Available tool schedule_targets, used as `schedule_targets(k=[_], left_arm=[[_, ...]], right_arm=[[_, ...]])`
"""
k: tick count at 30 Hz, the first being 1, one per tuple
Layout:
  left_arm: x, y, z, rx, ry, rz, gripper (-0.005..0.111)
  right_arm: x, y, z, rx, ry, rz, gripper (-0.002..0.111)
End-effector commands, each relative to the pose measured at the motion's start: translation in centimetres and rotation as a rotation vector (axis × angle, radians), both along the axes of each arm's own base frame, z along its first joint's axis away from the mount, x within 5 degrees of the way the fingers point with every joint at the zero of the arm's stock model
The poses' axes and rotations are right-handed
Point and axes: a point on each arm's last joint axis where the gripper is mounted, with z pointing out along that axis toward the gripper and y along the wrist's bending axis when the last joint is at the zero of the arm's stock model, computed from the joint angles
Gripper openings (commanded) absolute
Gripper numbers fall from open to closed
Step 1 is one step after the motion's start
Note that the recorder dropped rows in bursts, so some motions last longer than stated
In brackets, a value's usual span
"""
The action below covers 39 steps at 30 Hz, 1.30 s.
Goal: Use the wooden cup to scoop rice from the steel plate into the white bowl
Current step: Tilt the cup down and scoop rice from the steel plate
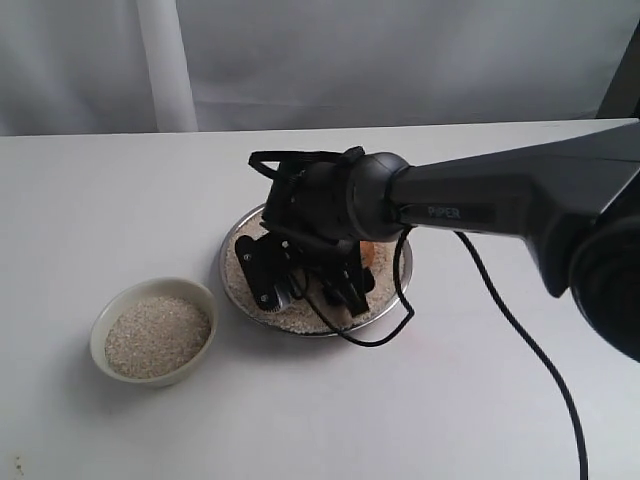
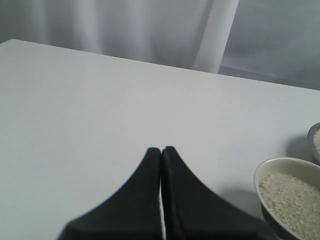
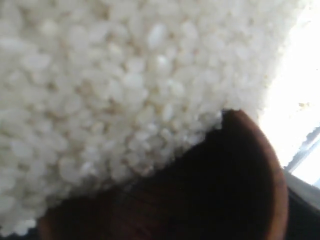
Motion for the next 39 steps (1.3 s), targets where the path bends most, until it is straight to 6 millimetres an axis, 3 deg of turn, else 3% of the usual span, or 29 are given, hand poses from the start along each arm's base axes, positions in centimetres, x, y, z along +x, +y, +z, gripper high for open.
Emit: schedule_targets(k=[1, 29, 39], left_arm=[[0.0, -0.1, 0.2, -0.007, -0.010, -0.008, 0.000], [0.0, -0.1, 0.2, -0.007, -0.010, -0.008, 0.000], [0.0, -0.1, 0.2, -0.007, -0.010, -0.008, 0.000]], right_arm=[[-0.4, 0.4, 0.1, 0.142, 0.059, -0.071, 0.000], [1.3, -1.5, -0.2, 0.370, 0.180, -0.295, 0.000], [1.5, -1.8, 1.6, 0.520, 0.263, -0.351, 0.000]])
